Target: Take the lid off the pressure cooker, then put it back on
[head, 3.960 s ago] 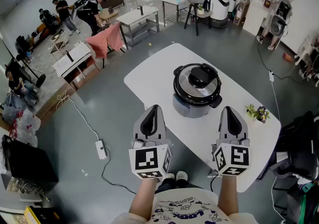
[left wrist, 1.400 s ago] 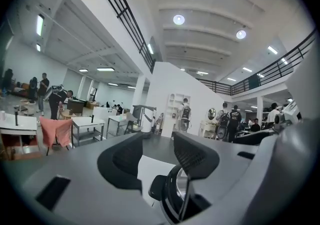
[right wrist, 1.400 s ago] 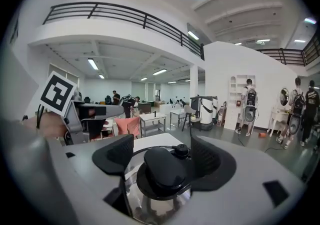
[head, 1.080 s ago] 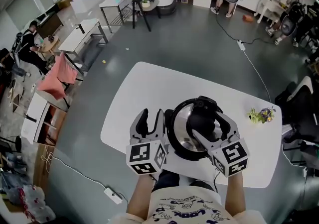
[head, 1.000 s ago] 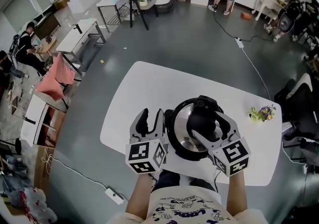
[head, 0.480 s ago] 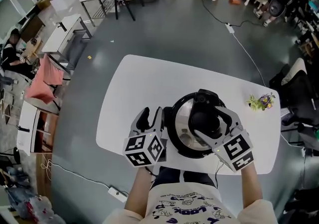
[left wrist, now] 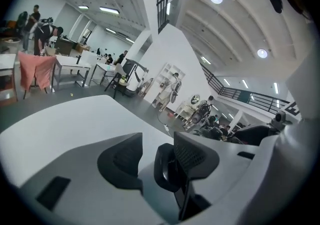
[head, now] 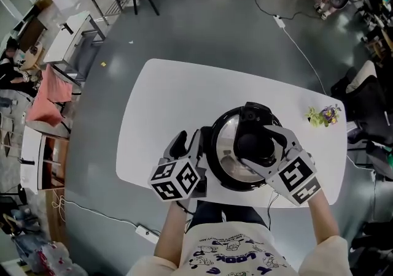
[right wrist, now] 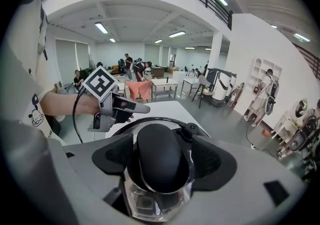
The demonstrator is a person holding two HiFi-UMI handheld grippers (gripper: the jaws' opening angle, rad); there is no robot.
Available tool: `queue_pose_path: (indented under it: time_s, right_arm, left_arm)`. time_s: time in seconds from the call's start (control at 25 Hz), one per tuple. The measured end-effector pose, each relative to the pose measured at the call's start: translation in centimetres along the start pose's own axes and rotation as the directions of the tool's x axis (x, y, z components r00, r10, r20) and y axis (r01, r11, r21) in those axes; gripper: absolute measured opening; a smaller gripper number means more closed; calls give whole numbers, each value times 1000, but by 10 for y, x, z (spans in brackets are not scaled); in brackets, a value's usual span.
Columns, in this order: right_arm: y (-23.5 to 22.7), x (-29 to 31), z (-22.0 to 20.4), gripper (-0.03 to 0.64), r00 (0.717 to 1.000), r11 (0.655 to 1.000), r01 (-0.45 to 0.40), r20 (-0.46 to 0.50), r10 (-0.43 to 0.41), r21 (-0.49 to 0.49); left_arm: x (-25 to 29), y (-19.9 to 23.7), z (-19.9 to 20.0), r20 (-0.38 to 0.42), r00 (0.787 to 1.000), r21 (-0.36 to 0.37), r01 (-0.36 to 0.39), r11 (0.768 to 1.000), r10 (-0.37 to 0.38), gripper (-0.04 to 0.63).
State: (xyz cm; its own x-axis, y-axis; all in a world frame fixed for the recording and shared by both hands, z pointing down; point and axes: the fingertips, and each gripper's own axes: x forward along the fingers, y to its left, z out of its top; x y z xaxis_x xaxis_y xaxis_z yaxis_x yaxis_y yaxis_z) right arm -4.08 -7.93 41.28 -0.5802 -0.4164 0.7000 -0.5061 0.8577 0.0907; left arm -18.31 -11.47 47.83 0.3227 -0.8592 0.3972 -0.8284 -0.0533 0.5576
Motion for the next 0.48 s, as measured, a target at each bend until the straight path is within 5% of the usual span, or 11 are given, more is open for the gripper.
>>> queue_pose_path:
  time_s: [0.48]
  right_arm:
    - [-2,9,-6,360,990,994,-98,-104,93,-51]
  left_arm:
    - [18,-2,-18,-63,997,-137,44,990,-53,187]
